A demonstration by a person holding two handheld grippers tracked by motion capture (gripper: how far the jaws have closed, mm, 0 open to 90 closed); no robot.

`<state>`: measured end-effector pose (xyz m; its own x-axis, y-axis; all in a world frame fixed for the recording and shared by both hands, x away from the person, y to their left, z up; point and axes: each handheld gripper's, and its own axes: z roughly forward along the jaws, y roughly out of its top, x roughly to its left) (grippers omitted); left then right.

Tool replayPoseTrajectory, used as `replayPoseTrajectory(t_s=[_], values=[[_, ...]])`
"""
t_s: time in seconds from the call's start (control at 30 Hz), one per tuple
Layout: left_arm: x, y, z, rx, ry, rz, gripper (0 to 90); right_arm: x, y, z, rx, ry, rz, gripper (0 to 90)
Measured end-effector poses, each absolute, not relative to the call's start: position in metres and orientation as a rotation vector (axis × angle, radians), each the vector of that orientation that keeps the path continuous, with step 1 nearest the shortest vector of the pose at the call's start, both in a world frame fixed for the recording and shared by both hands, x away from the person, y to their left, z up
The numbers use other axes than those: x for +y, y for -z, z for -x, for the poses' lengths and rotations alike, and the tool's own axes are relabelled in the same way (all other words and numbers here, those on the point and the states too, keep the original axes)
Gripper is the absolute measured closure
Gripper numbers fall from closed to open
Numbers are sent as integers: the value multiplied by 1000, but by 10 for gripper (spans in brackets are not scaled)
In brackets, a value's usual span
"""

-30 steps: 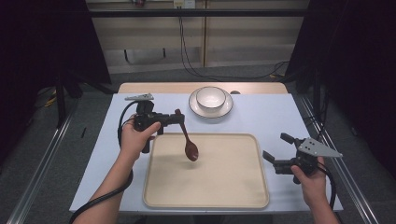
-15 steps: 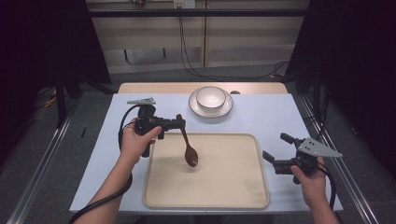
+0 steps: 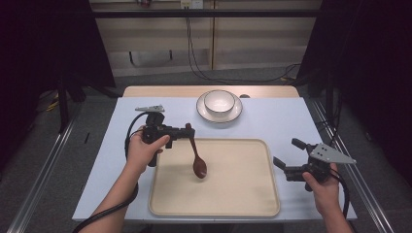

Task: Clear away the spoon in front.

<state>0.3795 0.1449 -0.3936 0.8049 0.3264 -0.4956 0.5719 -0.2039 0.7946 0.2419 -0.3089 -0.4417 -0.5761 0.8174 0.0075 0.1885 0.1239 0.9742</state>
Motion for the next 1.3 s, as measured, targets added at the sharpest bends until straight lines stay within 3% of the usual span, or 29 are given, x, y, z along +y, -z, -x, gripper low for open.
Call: replayPoseTrajectory(t_s=[1.3], values=[[141, 416, -376, 701, 307, -1840, 827, -308, 442, -242, 1867, -1489, -982, 22]])
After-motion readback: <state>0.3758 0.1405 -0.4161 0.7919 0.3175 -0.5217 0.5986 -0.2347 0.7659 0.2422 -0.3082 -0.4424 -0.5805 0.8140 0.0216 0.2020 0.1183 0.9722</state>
